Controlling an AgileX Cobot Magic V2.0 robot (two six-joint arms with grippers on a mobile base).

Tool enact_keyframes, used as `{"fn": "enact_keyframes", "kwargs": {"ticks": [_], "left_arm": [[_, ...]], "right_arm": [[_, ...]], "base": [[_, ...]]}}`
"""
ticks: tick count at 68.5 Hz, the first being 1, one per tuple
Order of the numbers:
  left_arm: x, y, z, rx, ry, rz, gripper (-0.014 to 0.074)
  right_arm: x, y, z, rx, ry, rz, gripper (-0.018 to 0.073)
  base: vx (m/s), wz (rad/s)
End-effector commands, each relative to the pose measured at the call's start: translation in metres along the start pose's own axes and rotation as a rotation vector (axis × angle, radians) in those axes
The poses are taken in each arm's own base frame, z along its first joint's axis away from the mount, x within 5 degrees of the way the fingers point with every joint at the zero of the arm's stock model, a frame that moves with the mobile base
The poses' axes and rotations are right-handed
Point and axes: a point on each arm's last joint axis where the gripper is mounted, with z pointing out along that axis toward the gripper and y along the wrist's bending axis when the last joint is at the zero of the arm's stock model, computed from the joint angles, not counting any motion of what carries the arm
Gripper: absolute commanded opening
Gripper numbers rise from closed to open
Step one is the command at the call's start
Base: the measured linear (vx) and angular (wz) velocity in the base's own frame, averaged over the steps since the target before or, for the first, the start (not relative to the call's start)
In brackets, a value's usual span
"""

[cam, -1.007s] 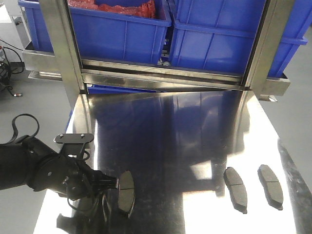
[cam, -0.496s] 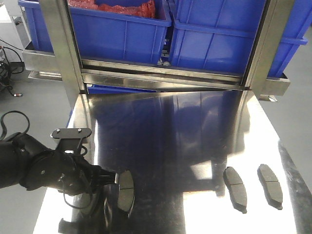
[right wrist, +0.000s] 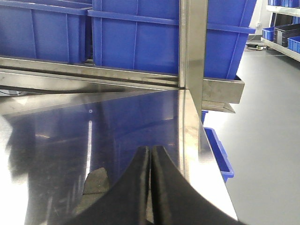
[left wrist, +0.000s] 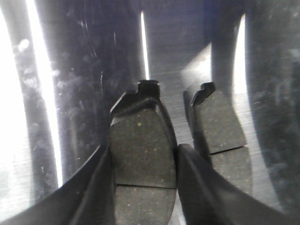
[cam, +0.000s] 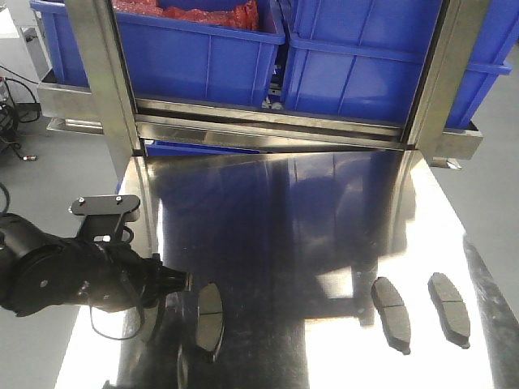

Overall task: Move and align brake pads A on conveyor
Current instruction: 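Lift the grasped brake pad with the left gripper off the table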

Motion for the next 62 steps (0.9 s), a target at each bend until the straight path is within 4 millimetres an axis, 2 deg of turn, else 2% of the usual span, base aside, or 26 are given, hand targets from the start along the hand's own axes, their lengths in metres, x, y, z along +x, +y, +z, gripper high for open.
{"fn": "enact_keyframes", "kwargs": {"ticks": [1, 10, 21, 41, 62], "left_arm": [[-0.012, -0.007, -0.019, 0.057, -0.105, 0.009, 0.0059], [-0.012, -0.007, -0.027, 0.059, -0.119, 0.014, 0.0059], [-0.013, -0.005, -0.047, 0.066, -0.169, 0.036, 0.0062], [-0.008, 0.006, -0.108, 0.063, -0.305, 0.087, 0.0062], [0.016, 0.028, -0.163, 0.051, -0.417, 0.095, 0.0062]], "right_arm": [[-0.001, 0.000, 0.000, 0.002, -0.066, -0.011, -0.0005], [-0.001, 0.000, 0.000, 0.002, -0.066, -0.011, -0.0005], [-0.001, 0.000, 0.000, 0.002, -0.066, -0.011, -0.0005], [-0.001, 0.000, 0.000, 0.002, -0.066, -0.011, -0.0005], [-0.001, 0.000, 0.000, 0.002, -0.066, -0.011, -0.0005]], "base": [[0.00, 0.00], [0.00, 0.00], [0.00, 0.00], [0.00, 0.00], [0.00, 0.00]]}}
